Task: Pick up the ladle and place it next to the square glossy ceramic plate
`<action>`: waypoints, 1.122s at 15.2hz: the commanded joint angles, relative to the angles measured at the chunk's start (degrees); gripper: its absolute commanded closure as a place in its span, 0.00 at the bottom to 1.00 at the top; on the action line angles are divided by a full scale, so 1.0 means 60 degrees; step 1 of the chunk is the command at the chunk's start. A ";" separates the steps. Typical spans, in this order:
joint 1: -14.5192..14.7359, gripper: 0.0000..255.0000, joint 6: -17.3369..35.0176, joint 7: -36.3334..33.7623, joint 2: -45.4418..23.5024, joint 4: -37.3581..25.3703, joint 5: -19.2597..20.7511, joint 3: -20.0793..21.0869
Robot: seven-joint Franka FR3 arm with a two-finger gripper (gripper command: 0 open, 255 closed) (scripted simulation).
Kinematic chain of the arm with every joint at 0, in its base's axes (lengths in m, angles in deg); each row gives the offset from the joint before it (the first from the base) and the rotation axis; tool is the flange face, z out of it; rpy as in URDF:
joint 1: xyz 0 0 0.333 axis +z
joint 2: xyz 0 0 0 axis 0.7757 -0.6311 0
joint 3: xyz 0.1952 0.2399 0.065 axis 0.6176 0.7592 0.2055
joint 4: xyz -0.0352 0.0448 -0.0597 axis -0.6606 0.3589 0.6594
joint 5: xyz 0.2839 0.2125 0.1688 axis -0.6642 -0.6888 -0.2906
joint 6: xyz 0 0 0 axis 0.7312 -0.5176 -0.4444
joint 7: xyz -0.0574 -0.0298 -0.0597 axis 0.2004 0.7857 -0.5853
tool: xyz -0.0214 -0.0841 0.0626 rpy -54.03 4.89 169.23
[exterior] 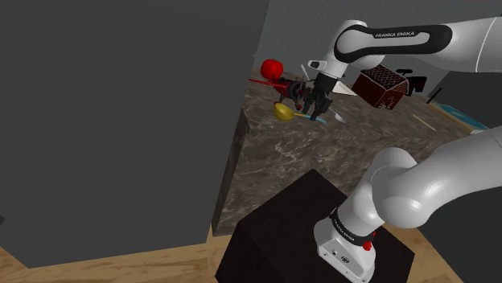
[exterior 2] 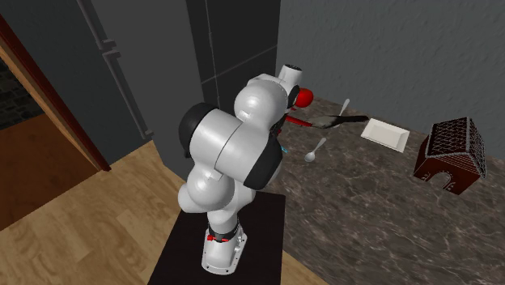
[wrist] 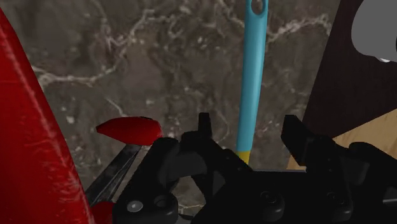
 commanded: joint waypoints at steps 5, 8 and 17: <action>0.0000 1.00 0.0000 0.0000 0.0000 0.0000 0.0000 0.0000; 0.0000 1.00 0.0000 0.0000 0.0000 0.0000 0.0000 0.0000; -0.0015 1.00 -0.1065 -0.0168 0.0272 -0.0808 -0.0074 0.0336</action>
